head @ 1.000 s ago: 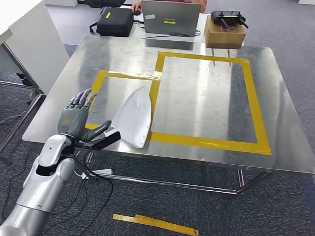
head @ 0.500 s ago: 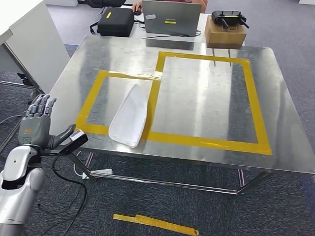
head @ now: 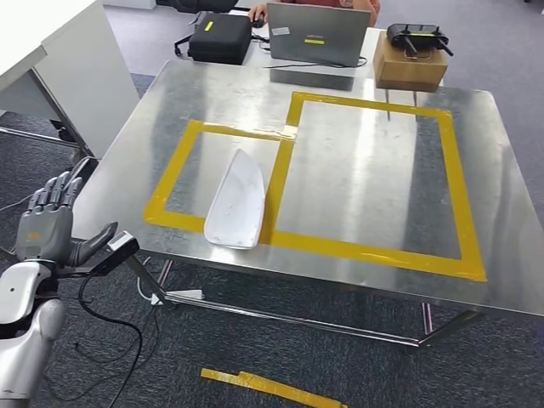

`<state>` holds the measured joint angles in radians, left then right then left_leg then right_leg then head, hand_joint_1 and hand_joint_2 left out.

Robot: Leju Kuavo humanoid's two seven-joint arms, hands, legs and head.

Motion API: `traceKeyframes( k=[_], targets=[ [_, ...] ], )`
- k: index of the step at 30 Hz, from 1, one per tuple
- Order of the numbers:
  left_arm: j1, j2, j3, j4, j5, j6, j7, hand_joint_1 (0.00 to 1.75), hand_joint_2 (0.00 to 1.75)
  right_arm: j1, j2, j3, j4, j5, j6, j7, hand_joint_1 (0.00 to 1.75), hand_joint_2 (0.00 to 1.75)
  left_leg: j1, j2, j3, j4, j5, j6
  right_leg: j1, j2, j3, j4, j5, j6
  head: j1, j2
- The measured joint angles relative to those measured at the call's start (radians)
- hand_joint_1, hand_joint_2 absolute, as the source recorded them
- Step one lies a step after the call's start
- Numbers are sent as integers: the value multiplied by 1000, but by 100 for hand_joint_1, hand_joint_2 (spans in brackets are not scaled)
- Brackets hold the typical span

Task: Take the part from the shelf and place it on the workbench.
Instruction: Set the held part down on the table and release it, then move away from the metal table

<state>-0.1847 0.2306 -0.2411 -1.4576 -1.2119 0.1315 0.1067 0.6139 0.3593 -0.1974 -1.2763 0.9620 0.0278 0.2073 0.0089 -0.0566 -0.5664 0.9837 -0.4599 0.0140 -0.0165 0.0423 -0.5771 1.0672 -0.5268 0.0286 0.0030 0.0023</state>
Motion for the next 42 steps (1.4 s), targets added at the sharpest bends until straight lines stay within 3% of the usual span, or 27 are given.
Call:
traceKeyframes(
  k=[2,3,5,7,9,10,11,12,14,15,17,18,20,22,24,26,27,28,29,31,33,35,37,39,41,42],
  targets=[
    [22,3,17,-7,-1,2,0,0,0,-1,0,0,0,8,2,-8,0,0,2,-21,-4,1,2,-13,-1,31,43,-75,16,-7,-1,0],
    [36,5,25,-8,-2,4,-2,0,0,-3,0,-1,1,14,4,-12,0,0,4,-31,-7,1,5,-22,1,31,48,-79,12,-10,-1,0],
    [66,13,42,-10,-6,7,-6,0,0,-17,-1,-11,6,29,15,-31,0,0,10,-43,-10,1,6,-37,3,9,53,-84,16,-21,-1,0],
    [84,23,56,-11,-9,9,-14,0,0,-52,-7,-49,29,53,36,-75,0,0,9,-14,-31,44,-24,-46,1,-14,58,-92,20,-34,-8,0],
    [91,29,66,-9,-9,11,-22,0,0,-106,-18,-122,76,89,58,-133,0,0,8,30,-90,166,-87,-52,3,-40,60,-95,20,-41,-14,0],
    [95,30,70,-7,-9,11,-24,0,0,-131,-23,-166,101,108,66,-157,0,0,9,40,-123,232,-113,-55,4,-55,60,-94,18,-44,-16,0],
    [101,31,73,-5,-8,11,-26,0,0,-151,-28,-205,121,123,70,-172,0,0,10,45,-142,273,-122,-57,6,-69,61,-94,17,-45,-15,0],
    [107,32,76,-3,-8,11,-26,0,0,-166,-31,-240,137,134,73,-182,0,0,10,48,-144,277,-112,-57,7,-83,62,-94,15,-45,-15,0],
    [114,35,83,1,-7,11,-27,0,0,-189,-32,-289,158,153,78,-196,0,0,10,67,-91,178,-49,-54,9,-109,68,-92,9,-42,-15,0],
    [116,36,87,2,-5,11,-26,0,0,-198,-31,-306,165,164,81,-202,0,0,5,92,-54,109,-22,-50,11,-121,72,-91,4,-38,-16,0],
    [121,37,95,2,-3,12,-25,0,0,-211,-28,-340,173,188,91,-214,0,0,-3,130,-7,20,1,-38,18,-142,77,-89,-5,-29,-16,0],
    [127,37,98,3,-3,12,-25,0,0,-217,-25,-355,174,197,95,-218,0,0,-7,134,-4,10,-2,-32,21,-152,80,-90,-8,-25,-17,0],
    [141,37,104,4,-3,12,-25,0,0,-226,-23,-378,177,205,98,-222,0,0,-6,110,-6,5,0,-20,21,-169,87,-91,-14,-16,-17,0],
    [147,37,109,5,-3,14,-25,0,0,-232,-21,-393,179,209,98,-223,0,0,0,86,-5,0,3,-9,17,-132,72,-54,-45,-6,-12,0],
    [148,35,110,6,-3,15,-25,0,0,-234,-20,-406,182,213,100,-225,0,0,2,61,-6,-1,5,-2,14,-70,16,66,-108,0,-6,0],
    [158,32,110,10,-4,14,-24,0,0,-236,-19,-421,187,218,106,-227,0,0,2,35,-7,-1,4,0,13,-47,-51,188,-146,1,-5,0],
    [166,30,111,13,-4,16,-24,0,0,-238,-19,-429,190,220,110,-230,0,0,1,20,-6,0,4,0,13,-44,-65,203,-136,0,-5,0],
    [175,27,113,18,-4,18,-24,0,0,-239,-19,-436,192,222,113,-232,0,0,1,6,-5,0,4,0,13,-41,-61,178,-106,-1,-5,0],
    [184,22,115,22,-4,23,-23,0,0,-241,-19,-443,193,222,116,-234,0,0,1,-8,-4,0,3,-1,12,-32,-41,120,-64,-3,-5,0],
    [203,11,121,32,-3,35,-21,0,0,-242,-19,-459,194,223,126,-238,0,0,1,-34,-4,3,1,-6,6,17,12,-11,-2,-8,-5,0],
    [228,-1,127,42,2,52,-15,0,0,-241,-18,-474,194,224,140,-241,0,0,2,-59,-11,5,3,-18,4,49,41,-67,9,-14,-5,0],
    [261,-11,135,52,13,68,-10,0,0,-240,-17,-483,193,223,152,-242,0,0,6,-76,-16,5,6,-31,6,31,48,-72,9,-23,-5,0],
    [296,-22,150,65,39,91,-10,0,0,-236,-16,-486,190,213,161,-238,0,0,5,-38,-29,32,-14,-42,5,7,54,-78,12,-36,-8,0],
    [325,-37,171,83,76,118,-22,0,0,-226,-13,-485,187,190,164,-226,0,0,3,24,-76,135,-74,-50,7,-24,59,-81,9,-47,-12,0],
    [359,-55,197,114,107,137,-40,0,0,-213,-11,-479,183,162,163,-206,0,0,5,45,-137,263,-129,-56,11,-56,62,-81,4,-53,-14,0],
    [379,-65,211,132,117,143,-49,0,0,-207,-11,-474,180,147,162,-195,0,0,6,47,-150,291,-133,-57,12,-70,63,-81,2,-54,-14,0]
  ],
)
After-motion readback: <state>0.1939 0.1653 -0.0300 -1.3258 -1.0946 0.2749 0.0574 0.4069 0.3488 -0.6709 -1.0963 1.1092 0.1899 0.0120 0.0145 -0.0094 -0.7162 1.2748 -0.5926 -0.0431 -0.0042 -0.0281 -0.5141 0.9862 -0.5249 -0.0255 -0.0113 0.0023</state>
